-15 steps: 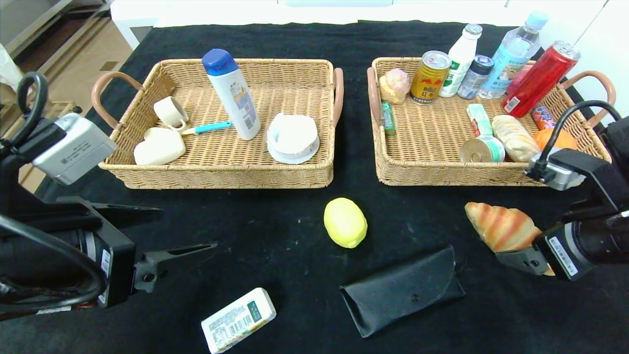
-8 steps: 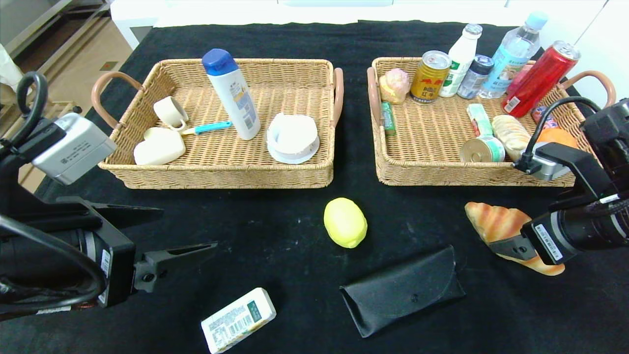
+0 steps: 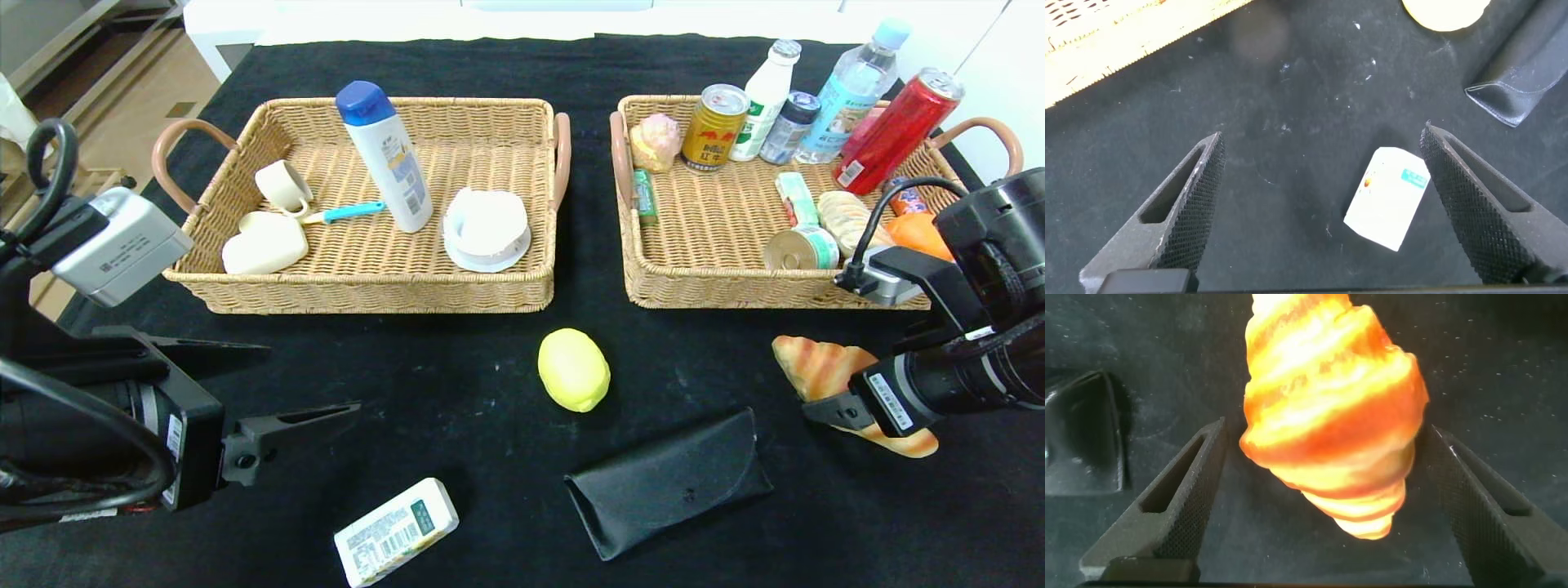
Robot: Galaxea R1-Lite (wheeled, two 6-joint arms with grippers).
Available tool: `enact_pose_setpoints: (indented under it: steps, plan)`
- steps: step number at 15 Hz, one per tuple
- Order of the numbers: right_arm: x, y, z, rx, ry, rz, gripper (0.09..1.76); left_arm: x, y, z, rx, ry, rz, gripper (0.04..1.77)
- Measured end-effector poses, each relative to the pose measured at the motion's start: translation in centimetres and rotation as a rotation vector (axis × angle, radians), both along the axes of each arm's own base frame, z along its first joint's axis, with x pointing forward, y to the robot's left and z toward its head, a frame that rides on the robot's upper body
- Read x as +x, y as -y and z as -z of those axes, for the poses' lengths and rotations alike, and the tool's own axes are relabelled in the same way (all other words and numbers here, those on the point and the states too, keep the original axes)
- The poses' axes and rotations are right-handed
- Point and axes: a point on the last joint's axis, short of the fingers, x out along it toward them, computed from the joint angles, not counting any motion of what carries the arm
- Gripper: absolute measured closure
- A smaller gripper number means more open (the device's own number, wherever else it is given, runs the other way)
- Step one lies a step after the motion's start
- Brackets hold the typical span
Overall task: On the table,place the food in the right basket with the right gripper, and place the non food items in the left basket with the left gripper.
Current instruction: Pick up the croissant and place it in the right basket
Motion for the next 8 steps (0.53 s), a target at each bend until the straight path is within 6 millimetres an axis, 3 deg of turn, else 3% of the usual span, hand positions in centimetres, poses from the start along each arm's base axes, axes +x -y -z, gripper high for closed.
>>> enact_pose_setpoints:
  steps: [7, 8]
  plan:
    - [0.65, -0.27, 0.73, -0.005, -0.018, 0.002, 0.14, -0.13, -0.06, -0.04, 0.0, 0.004, 0.001, 0.09]
    - [0.69, -0.29, 0.81, -0.006, -0.021, 0.003, 0.23, -0.14, -0.06, -0.05, 0.0, 0.005, 0.0, 0.09]
